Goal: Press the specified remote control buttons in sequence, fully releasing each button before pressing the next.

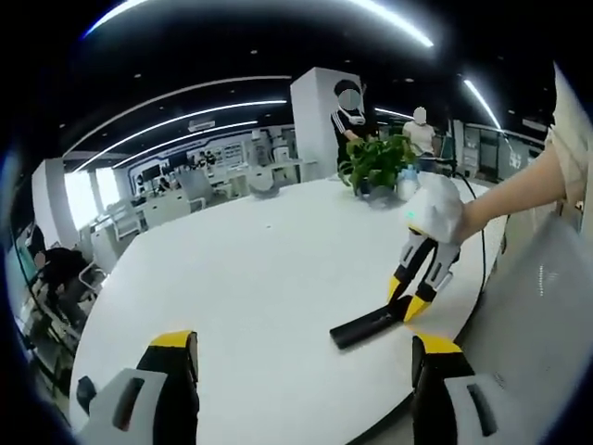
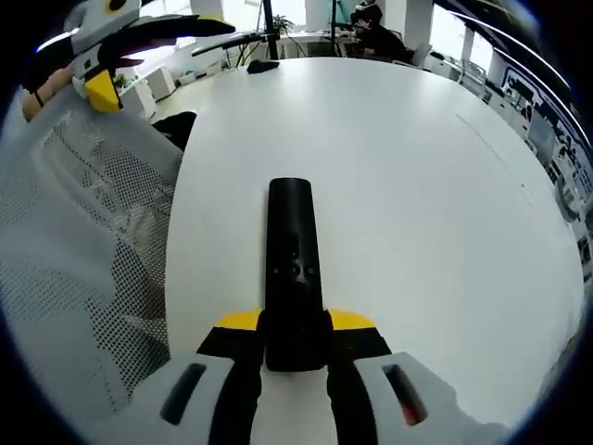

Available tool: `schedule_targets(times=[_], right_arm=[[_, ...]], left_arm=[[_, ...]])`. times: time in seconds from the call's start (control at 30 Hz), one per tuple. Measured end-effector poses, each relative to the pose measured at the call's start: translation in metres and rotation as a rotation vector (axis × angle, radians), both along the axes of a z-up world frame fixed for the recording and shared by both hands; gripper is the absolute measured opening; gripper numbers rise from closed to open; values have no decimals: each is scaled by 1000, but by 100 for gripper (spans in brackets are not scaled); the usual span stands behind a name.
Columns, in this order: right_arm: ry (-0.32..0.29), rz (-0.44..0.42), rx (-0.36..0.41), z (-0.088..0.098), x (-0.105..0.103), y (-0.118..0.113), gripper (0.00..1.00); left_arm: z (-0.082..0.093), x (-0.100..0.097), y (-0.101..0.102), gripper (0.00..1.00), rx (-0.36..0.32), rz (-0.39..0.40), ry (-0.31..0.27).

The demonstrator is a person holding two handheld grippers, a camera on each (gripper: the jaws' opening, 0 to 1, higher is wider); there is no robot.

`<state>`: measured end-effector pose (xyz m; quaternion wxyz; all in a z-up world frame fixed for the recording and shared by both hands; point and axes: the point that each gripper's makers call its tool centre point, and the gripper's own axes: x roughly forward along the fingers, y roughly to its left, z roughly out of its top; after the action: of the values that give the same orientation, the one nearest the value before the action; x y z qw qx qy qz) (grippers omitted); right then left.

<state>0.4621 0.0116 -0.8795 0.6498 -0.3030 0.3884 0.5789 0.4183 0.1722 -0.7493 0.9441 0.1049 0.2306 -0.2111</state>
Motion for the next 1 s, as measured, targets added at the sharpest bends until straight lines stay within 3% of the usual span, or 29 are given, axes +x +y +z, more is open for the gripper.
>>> schedule_targets(times=[0.1, 0.2, 0.33, 0.43, 1.0], right_arm=[[2, -9, 4, 0, 4, -1, 24], [4, -15, 9, 0, 6, -1, 24], [4, -18, 7, 0, 8, -1, 24], [3, -17, 5, 0, 9, -1, 25], [3, -23, 0, 1, 17, -1, 25]], left_arm=[[2, 1, 1, 99, 5, 1, -10], [2, -1, 1, 85, 10, -2, -5], [12, 2, 2, 92, 1, 5, -59], [9, 1, 2, 91, -25, 10, -34], [5, -1, -2, 94, 1, -7, -11]])
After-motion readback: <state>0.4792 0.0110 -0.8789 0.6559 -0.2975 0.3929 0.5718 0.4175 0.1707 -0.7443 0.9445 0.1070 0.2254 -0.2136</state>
